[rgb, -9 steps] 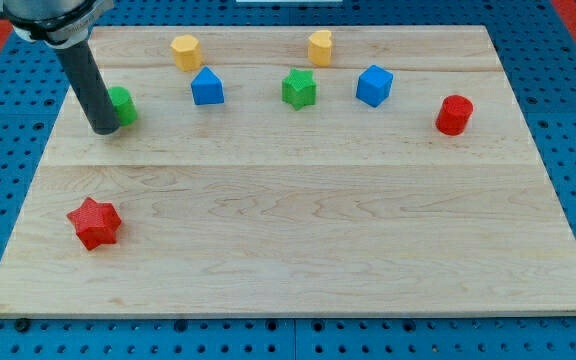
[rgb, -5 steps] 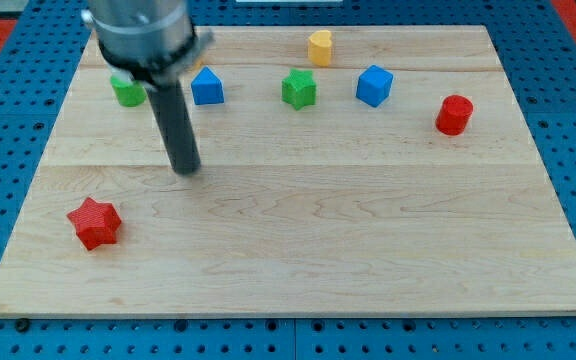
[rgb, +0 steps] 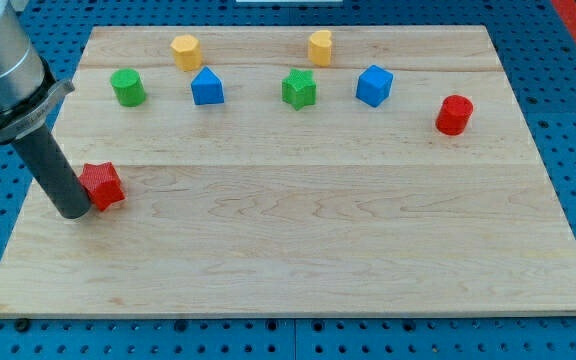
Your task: Move the red star up
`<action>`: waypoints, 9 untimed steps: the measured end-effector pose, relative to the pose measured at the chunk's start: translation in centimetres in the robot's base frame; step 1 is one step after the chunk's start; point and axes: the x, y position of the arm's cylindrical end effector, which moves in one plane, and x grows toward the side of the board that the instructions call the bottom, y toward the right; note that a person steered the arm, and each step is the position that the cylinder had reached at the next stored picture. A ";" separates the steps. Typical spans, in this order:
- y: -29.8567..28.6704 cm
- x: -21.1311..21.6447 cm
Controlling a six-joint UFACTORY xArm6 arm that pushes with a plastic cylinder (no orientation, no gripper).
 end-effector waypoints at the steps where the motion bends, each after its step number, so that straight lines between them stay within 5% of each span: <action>1: 0.4 3.0; 2: 3.3 2.1; 6: -2.0 -10.9; 9: -3.3 -15.4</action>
